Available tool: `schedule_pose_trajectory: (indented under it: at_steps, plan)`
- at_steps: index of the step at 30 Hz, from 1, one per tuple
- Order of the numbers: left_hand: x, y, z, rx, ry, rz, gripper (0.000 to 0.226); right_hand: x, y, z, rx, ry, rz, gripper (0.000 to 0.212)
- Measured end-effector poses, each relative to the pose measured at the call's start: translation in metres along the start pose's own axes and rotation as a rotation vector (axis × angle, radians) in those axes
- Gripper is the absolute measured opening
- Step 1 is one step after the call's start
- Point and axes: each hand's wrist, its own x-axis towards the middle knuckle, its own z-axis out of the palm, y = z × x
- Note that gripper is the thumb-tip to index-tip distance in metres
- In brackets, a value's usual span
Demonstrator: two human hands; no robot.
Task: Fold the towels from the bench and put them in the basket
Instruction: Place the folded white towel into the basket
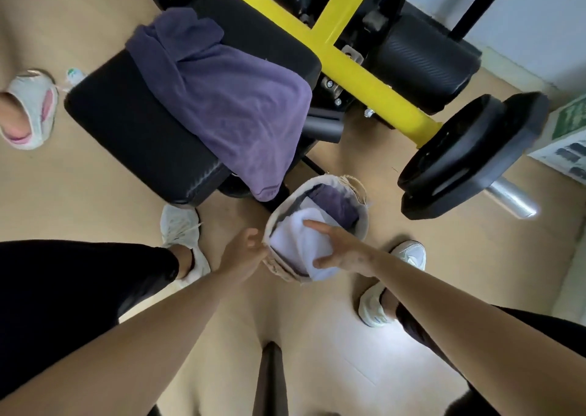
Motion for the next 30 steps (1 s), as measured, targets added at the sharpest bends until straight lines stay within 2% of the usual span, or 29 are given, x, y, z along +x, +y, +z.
schedule_pose_trajectory:
  at_steps: [3, 7, 9, 13, 15, 17, 20, 26, 30]
  plan:
    - [0.026, -0.001, 0.016, 0.036, -0.008, 0.001, 0.066, 0.03, 0.003, -0.003, -0.12, -0.015, -0.028, 0.095]
    - [0.046, 0.004, 0.033, -0.007, 0.041, 0.009, 0.025, 0.063, 0.012, 0.004, -0.24, -0.066, -0.073, 0.101]
    - [0.051, 0.006, 0.036, -0.054, 0.094, -0.033, 0.026, 0.073, 0.022, 0.006, -0.348, -0.095, -0.093, 0.101]
    - [0.058, 0.003, 0.034, -0.078, 0.12, -0.042, 0.045, 0.082, 0.036, 0.008, -0.556, -0.096, -0.14, 0.102]
    - [0.061, 0.005, 0.034, -0.014, 0.119, -0.026, 0.04, 0.083, 0.038, 0.01, -0.647, -0.057, -0.156, 0.102]
    - [0.062, 0.01, 0.034, 0.022, 0.114, -0.027, 0.036, 0.078, 0.042, 0.014, -0.749, 0.056, -0.179, 0.101]
    - [0.062, 0.014, 0.034, 0.016, 0.11, -0.049, 0.037, 0.07, 0.054, 0.021, -1.029, 0.301, -0.306, 0.1]
    - [0.064, 0.015, 0.037, 0.067, 0.149, -0.075, 0.038, 0.073, 0.058, 0.02, -1.229, 0.217, -0.388, 0.11]
    - [0.062, 0.009, 0.042, 0.16, 0.241, -0.003, 0.03, 0.088, 0.06, 0.025, -1.236, 0.155, -0.403, 0.109]
